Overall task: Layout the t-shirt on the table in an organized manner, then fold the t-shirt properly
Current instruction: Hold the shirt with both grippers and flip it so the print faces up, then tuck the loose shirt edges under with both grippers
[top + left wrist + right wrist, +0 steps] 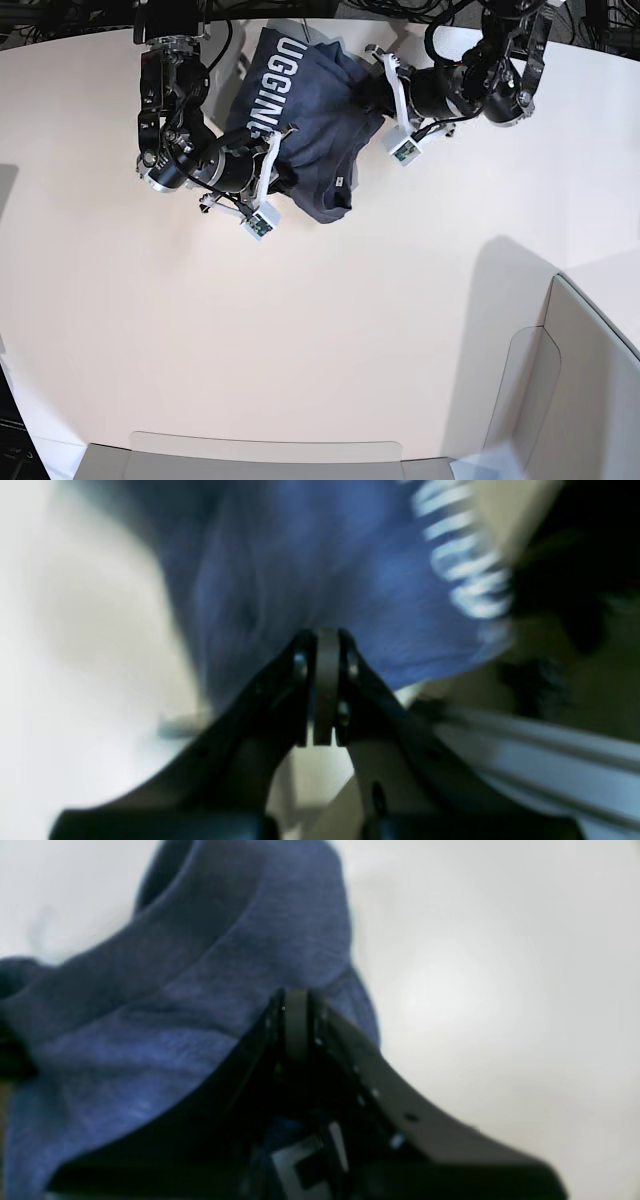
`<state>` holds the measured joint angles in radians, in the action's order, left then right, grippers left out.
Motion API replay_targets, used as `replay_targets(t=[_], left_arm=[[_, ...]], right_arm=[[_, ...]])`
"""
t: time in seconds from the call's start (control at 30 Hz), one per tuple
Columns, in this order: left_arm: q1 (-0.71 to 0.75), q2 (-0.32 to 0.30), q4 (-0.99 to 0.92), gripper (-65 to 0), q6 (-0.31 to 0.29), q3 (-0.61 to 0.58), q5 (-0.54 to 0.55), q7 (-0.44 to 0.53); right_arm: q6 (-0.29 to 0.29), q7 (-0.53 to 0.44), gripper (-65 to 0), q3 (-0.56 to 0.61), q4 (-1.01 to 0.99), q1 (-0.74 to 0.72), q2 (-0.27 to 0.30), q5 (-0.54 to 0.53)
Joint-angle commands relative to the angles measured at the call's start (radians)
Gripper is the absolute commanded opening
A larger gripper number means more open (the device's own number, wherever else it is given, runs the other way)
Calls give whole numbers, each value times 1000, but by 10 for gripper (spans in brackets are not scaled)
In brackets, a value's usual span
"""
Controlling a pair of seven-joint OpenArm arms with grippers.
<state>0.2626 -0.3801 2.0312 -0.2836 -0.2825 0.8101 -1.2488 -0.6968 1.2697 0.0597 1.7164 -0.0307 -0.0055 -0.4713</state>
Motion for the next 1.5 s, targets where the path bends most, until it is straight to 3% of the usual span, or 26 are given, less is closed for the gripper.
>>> replay_targets(t=[0.0, 0.1, 0.23, 0.37, 0.53, 0.67, 0.87, 1.07, 1.23, 1.37, 1.47], left_arm=[[13, -6, 15, -650, 1, -2, -31, 13], [47, -4, 15, -650, -1, -2, -139, 60], [65, -4, 13, -650, -1, -2, -202, 86], [65, -7, 13, -650, -1, 1, -208, 90], [63, -9, 23, -650, 2, 7, -208, 83], [99, -10, 26, -650, 2, 7, -208, 82], [208, -10, 52, -650, -1, 119, -199, 97], [275, -10, 52, -650, -3, 147, -197, 146], [226, -9, 41, -650, -3, 73, -199, 139], [126, -4, 1, -650, -3, 25, -199, 74], [54, 14, -34, -650, -3, -4, -199, 59]], right_arm=[[-1, -35, -650, 1, -9, -19, 3, -13], [-1, -60, -650, 2, -79, -33, 23, -8], [-1, -60, -650, 2, -120, -45, 19, 79], [-1, -60, -650, -1, -62, -42, 16, 102], [-1, -60, -650, -11, 149, -45, 29, 108], [-1, -60, -650, -87, 247, -59, 57, 124], [-1, -61, -650, -149, 192, -77, 52, 276], [-1, -143, -650, -94, 96, -71, 55, 305], [-1, -155, -650, -56, 44, -50, 58, 305], [-1, -153, -650, -56, 87, 13, 63, 305], [-1, -153, -650, -57, 139, 65, 104, 305]])
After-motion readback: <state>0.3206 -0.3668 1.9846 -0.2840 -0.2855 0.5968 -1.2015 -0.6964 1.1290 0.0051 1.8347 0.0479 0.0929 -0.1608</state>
